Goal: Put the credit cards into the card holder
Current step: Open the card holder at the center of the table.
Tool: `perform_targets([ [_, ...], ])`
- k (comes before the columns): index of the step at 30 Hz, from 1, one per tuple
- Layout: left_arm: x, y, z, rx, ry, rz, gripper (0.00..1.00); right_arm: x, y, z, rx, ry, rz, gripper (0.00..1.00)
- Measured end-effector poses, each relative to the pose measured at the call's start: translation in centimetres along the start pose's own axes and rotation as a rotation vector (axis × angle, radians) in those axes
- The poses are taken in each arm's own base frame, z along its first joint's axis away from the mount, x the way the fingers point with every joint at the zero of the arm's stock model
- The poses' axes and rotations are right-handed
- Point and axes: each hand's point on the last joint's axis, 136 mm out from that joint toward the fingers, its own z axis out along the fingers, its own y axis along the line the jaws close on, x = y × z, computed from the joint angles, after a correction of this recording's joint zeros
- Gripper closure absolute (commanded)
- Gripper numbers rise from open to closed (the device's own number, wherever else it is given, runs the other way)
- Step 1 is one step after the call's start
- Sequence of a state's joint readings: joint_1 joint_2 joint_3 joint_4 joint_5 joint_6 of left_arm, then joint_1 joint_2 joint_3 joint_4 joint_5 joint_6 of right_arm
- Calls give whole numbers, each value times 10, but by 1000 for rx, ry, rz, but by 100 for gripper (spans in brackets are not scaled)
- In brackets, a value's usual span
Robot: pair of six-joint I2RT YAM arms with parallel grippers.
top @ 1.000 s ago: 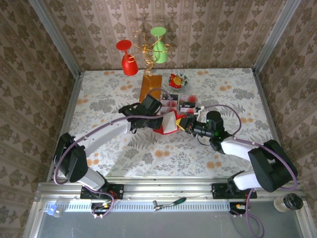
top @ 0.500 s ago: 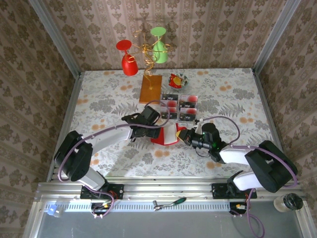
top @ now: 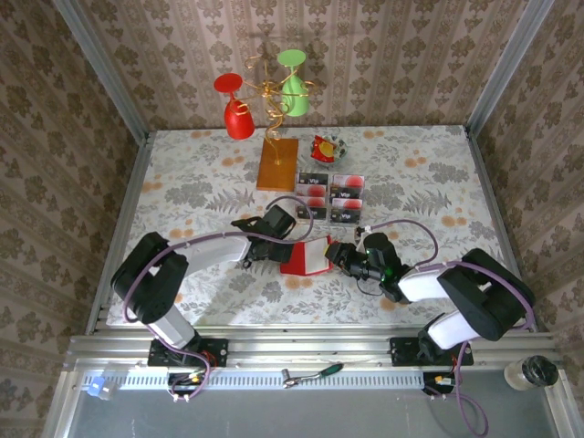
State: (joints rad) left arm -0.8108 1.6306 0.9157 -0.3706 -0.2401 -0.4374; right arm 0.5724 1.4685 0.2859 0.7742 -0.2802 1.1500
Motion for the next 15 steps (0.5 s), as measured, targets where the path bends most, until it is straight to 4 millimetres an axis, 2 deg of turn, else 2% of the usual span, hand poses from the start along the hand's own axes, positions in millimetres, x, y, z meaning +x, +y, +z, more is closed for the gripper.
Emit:
perform_targets([
  [3,0,0,4,-6,2,1,16,-2,2,-6,20,-9,-25,39],
  [7,1,0,7,-11,5,2,16,-17,23,-27,32,-66,-93,32],
  [11,0,0,7,-11,1,1,16,-40,51,-53,60,-148,-180,34],
  [15,0,0,7,-11,1,1,16,-48,63,-57,106,-138,-237,44],
])
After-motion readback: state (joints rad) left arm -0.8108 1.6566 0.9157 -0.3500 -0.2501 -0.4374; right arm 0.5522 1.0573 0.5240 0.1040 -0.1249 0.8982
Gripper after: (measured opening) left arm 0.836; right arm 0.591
